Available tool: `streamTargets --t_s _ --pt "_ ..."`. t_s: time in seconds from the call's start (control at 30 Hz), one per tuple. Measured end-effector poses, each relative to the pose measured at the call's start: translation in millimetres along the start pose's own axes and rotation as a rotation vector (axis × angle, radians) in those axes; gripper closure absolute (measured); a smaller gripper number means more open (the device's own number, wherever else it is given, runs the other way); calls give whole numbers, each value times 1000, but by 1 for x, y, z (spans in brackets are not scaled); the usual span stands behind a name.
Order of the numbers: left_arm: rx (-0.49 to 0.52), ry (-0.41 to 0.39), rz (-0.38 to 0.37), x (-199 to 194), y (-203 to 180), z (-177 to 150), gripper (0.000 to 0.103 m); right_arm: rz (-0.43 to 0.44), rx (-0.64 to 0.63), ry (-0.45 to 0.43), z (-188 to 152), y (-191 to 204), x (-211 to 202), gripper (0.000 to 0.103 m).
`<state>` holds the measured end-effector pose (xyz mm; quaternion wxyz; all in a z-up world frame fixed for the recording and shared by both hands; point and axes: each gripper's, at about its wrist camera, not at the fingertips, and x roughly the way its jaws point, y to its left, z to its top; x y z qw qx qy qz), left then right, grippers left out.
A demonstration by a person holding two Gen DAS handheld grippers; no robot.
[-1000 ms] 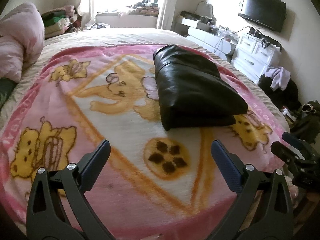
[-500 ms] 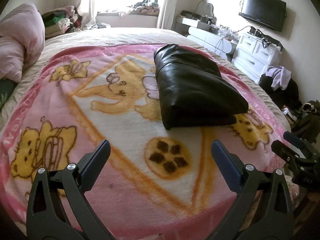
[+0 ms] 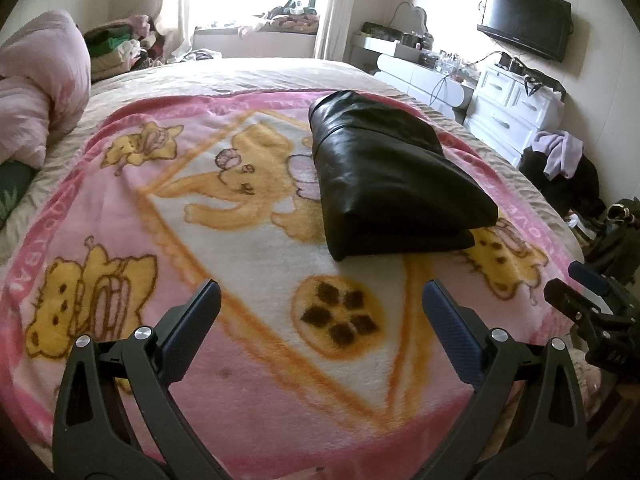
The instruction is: Fold large clothes
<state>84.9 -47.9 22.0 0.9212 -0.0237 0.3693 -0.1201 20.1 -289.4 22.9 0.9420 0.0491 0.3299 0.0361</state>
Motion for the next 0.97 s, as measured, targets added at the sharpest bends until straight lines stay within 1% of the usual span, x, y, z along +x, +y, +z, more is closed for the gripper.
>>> streamTargets --t_s 0.27,0.5,0.63,0.7,0.73,0.77,0.83,0.87,0.93,0.97 --pt "11 -4 -5 0 4 -1 8 -10 2 0 -1 -1 0 4" --pt "21 18 -13 2 6 -3 8 -24 22 -5 -1 -10 -4 4" --pt "10 23 -20 3 13 -3 8 -65 68 -30 -2 -31 -15 4" --pt "-7 33 5 7 22 -1 8 -97 109 -47 -2 -50 -22 5" --pt "-25 50 27 11 31 1 8 -121 124 -53 -3 -60 -25 5" --pt "-45 67 47 16 44 5 8 -189 160 -67 -5 -86 -31 5" --pt "-79 84 89 23 71 10 8 -290 220 -70 -9 -127 -38 5" --pt "-108 107 134 28 100 15 8 -368 274 -65 -14 -161 -41 5" --pt "-153 126 214 35 145 23 8 -538 387 -59 -30 -239 -50 5" --pt "-185 133 295 38 183 27 8 -614 437 -40 -38 -269 -53 5"
